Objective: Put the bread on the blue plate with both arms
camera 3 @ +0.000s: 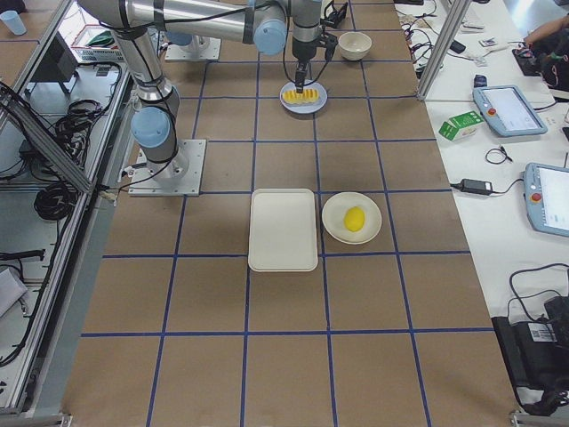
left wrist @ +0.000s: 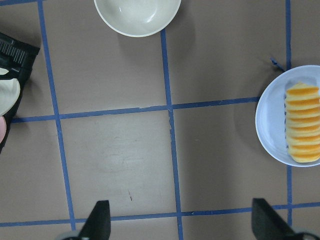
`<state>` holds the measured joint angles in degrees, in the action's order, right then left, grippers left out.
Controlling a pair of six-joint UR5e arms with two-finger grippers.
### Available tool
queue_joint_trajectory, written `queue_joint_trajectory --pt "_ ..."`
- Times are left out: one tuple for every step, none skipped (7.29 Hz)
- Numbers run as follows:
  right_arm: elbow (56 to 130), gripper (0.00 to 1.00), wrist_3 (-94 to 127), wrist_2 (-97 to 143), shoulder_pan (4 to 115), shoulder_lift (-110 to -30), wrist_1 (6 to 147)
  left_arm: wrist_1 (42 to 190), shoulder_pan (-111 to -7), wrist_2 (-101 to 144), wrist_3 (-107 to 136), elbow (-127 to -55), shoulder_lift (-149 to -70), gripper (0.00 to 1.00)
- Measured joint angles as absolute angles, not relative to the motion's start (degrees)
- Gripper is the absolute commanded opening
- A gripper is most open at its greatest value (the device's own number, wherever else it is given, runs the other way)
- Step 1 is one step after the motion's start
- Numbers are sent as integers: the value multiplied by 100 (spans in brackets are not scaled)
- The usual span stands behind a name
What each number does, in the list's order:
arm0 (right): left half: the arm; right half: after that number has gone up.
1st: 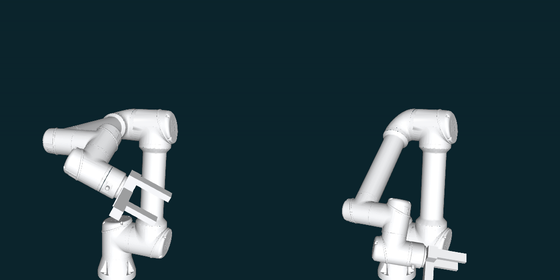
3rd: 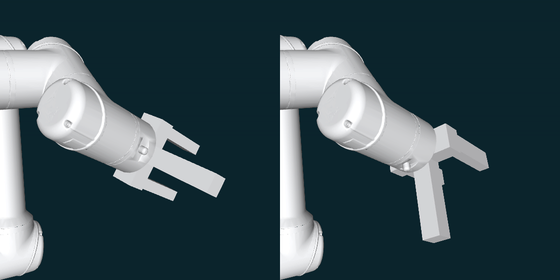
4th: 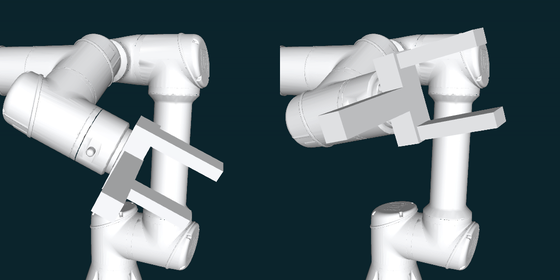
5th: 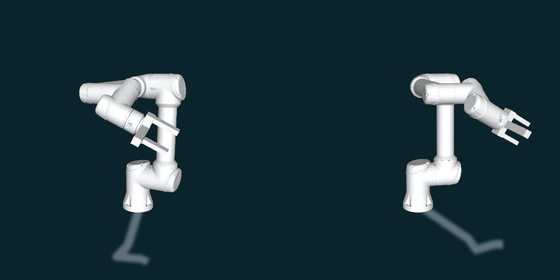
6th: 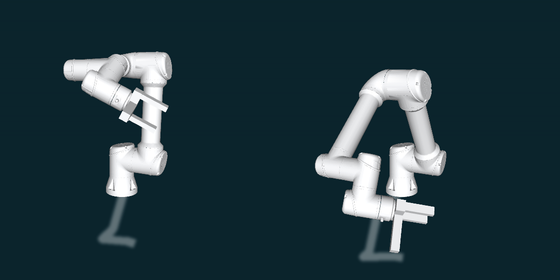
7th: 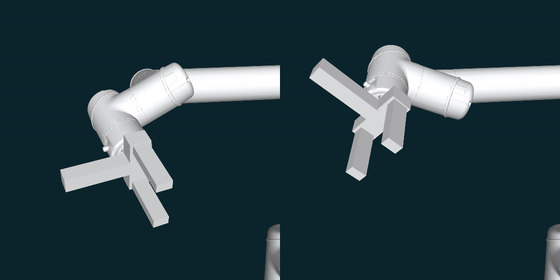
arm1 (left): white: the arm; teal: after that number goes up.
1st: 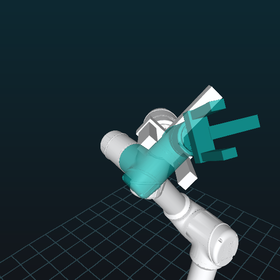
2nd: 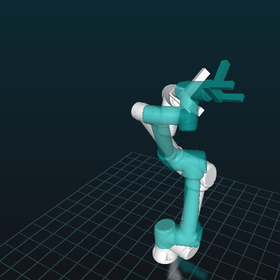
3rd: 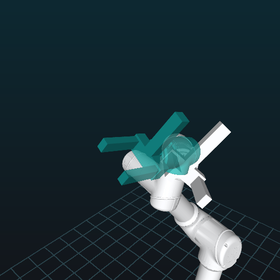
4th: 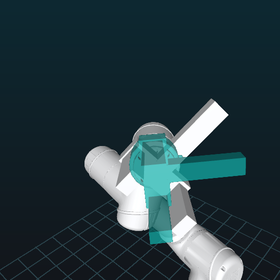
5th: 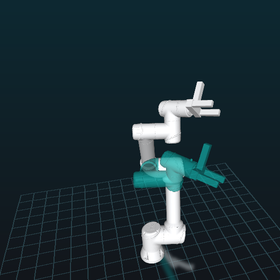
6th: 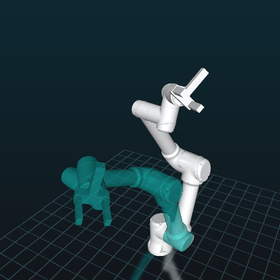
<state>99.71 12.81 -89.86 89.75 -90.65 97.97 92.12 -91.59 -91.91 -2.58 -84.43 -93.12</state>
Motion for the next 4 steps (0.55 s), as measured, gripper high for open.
queue_joint_trajectory --pt "9967 100 1249 -9057 8812 -9263 9563 9217 -9154 -9185 -237 -8446 -9301 100" --pt "9938 100 1231 -9087 8738 -9431 9442 9219 -9151 -9179 -184 -8446 -9282 100" --pt "9889 100 1225 -9094 8717 -9549 9387 9219 -9147 -9177 -135 -8446 -9267 100" --pt "9862 100 1221 -9088 8727 -9629 9355 9220 -9144 -9176 -113 -8440 -9266 100"
